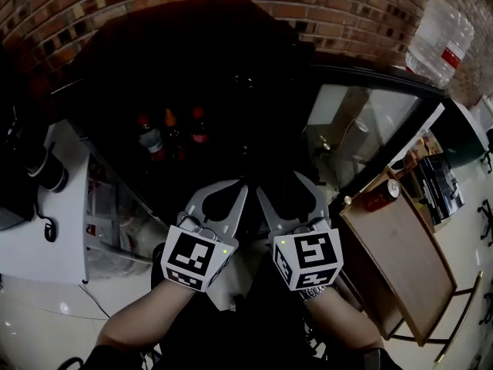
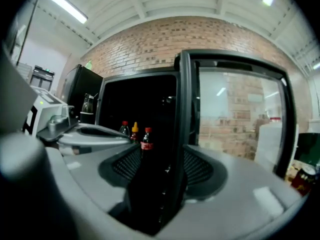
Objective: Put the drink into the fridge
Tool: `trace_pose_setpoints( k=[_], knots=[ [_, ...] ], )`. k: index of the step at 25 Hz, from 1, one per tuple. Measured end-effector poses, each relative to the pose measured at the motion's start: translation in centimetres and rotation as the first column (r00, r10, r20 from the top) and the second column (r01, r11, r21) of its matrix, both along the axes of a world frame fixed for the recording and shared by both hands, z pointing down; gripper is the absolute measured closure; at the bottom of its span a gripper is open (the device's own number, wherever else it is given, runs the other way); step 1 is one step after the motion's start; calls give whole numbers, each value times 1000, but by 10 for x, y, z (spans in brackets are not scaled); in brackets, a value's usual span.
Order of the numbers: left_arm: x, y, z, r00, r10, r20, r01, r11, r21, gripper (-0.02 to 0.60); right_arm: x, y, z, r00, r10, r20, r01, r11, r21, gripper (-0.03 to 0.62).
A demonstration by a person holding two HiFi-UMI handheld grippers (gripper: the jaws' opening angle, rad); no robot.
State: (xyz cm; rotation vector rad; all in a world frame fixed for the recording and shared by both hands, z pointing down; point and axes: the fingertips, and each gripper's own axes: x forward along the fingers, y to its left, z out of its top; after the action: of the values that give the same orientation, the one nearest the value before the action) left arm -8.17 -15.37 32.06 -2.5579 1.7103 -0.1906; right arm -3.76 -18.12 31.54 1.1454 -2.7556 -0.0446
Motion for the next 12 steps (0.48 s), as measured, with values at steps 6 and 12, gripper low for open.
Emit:
trace_pose_setpoints(
  k=[6,12],
  knots=[
    [53,11,1,994,105,5,-105,994,-1,578,62,9,2,993,121,1,-121,993,-10,336],
    [103,20,-7,981,192,18,-193,981,17,578,117,19,-3,976,216,4,-216,976,2,336]
  ],
)
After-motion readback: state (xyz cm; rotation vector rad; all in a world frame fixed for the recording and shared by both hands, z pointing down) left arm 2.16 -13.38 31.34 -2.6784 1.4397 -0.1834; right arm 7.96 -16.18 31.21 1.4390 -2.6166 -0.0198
